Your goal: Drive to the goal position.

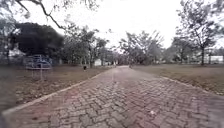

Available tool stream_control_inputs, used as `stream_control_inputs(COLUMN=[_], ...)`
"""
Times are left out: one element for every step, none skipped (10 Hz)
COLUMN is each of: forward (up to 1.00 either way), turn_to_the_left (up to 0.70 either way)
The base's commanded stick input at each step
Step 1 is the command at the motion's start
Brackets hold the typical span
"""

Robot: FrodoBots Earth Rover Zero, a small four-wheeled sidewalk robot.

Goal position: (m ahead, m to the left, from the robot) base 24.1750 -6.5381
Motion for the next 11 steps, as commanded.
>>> stream_control_inputs(forward=[0.7, 0.7, 0.7, 0.7, 0.7, 0.7, 0.7, 0.7, 0.7, 0.7, 0.7], turn_to_the_left=[0.0, 0.0, 0.0, 0.0, 0.0, 0.0, 0.0, 0.0, 0.0, 0.0, 0.0])
